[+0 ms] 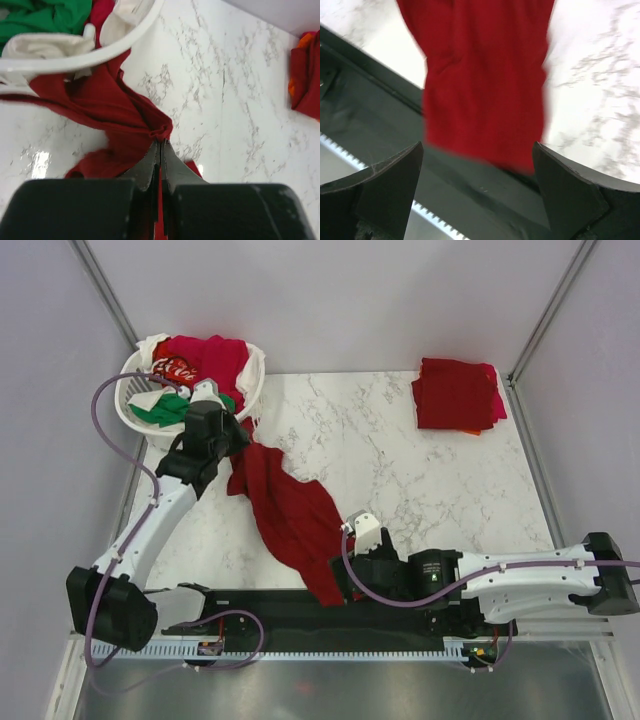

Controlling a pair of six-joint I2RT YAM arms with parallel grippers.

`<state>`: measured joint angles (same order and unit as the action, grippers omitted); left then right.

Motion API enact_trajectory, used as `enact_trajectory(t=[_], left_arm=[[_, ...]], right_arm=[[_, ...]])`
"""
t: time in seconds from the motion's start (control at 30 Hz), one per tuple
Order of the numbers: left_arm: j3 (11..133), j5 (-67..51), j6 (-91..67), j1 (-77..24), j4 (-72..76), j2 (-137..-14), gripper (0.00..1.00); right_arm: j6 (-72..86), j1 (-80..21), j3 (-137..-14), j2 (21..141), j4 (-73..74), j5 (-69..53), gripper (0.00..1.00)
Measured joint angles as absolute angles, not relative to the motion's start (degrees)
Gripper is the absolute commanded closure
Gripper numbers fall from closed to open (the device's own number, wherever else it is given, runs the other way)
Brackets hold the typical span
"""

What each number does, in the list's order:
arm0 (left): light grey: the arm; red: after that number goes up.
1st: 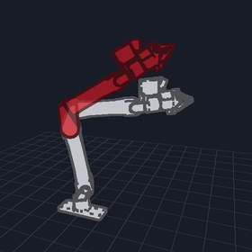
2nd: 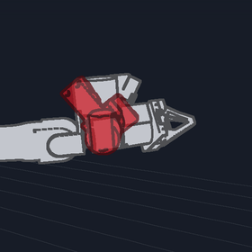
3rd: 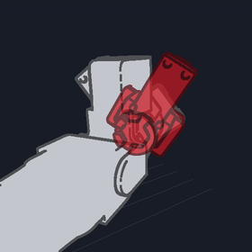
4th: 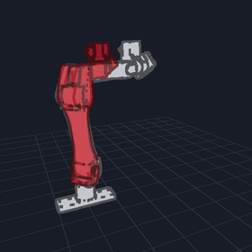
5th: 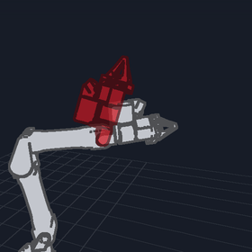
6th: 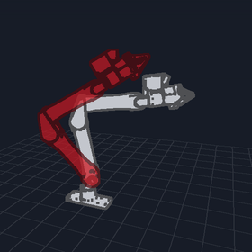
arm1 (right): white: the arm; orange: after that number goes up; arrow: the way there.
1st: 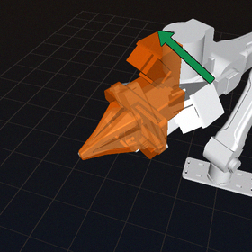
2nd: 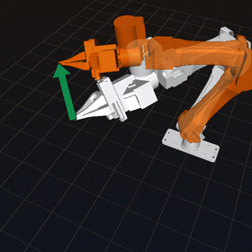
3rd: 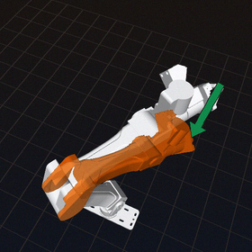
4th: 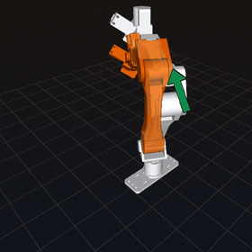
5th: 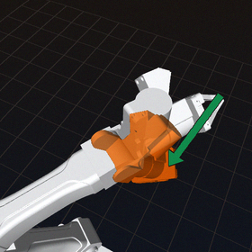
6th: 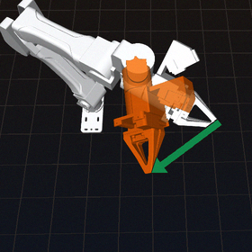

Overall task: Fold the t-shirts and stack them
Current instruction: Flatten the tshirt out

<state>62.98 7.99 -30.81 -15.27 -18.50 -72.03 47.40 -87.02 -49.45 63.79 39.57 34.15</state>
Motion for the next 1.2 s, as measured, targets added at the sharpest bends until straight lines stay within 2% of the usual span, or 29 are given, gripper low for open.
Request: enact_trajectory(t=[0.2, 0.3, 0.33, 0.43, 0.67, 0.87, 0.97, 1.07, 1.2], left_arm=[[53.2, 7.2, -31.3, -16.1, -21.7, -71.2, 0.95], [47.5, 5.7, -32.3, -16.1, -24.4, -71.2, 0.87], [45.9, 5.4, -32.6, -16.1, -25.2, -70.7, 0.81], [43.7, 4.9, -33.2, -16.1, -26.5, -67.8, 0.75], [43.0, 5.4, -33.5, -16.1, -28.7, -57.6, 0.76], [43.0, 8.1, -33.5, -16.1, -32.4, -53.0, 0.80], [43.0, 9.0, -33.4, -16.1, -33.6, -52.3, 0.71], [43.2, 8.4, -33.4, -16.2, -34.2, -53.7, 0.68], [43.2, 7.4, -33.3, -19.6, -32.9, -56.7, 0.59]], right_arm=[[46.6, -88.0, -48.3, 67.9, 33.2, 27.3, 0.02], [47.9, -88.1, -46.6, 69.3, 32.0, 26.3, 0.02], [48.7, -88.2, -45.7, 69.3, 31.9, 26.4, 0.02], [51.5, -87.3, -43.5, 68.5, 32.2, 27.5, 0.02], [53.1, -67.9, -33.6, 55.6, 28.2, 22.9, 0.02], [52.0, -63.4, -32.8, 59.8, 24.3, 17.5, 0.02], [52.0, -62.3, -31.5, 62.3, 22.2, 15.2, 0.02], [51.9, -60.8, -29.8, 62.5, 20.0, 13.3, 0.02], [51.0, -58.9, -29.1, 62.9, 18.1, 11.6, 0.02]])
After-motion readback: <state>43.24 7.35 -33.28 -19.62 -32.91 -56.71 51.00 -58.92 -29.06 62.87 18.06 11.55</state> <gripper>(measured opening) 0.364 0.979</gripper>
